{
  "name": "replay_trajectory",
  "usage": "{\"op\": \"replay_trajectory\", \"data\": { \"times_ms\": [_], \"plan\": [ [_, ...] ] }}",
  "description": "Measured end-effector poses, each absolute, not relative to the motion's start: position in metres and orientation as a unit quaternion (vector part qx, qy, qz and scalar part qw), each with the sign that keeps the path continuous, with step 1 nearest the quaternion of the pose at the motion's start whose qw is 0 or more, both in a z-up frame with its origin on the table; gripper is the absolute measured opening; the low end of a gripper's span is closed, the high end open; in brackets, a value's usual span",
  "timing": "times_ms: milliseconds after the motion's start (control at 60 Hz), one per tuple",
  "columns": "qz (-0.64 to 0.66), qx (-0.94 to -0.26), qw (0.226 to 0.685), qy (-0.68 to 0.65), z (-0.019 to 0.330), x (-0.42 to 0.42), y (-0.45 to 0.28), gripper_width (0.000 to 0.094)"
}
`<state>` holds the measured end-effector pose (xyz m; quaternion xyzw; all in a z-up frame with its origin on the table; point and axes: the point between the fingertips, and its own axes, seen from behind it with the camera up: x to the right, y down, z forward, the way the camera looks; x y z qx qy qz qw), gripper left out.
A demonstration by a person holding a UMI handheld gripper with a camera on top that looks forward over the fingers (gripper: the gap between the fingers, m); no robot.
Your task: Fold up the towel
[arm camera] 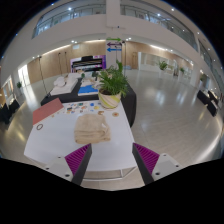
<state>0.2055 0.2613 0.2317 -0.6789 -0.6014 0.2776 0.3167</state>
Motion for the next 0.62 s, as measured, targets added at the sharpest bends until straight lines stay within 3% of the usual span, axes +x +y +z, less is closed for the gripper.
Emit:
{"op": "replay_trajectory", "data": {
  "times_ms": [267,617],
  "plan": [
    [0.281,-0.675,0.316,-0.605,0.267,0.275,0.244,0.0851],
    [0.276,-0.661,0.323,-0.618,0.263,0.285,0.230,0.0847]
  ]
}}
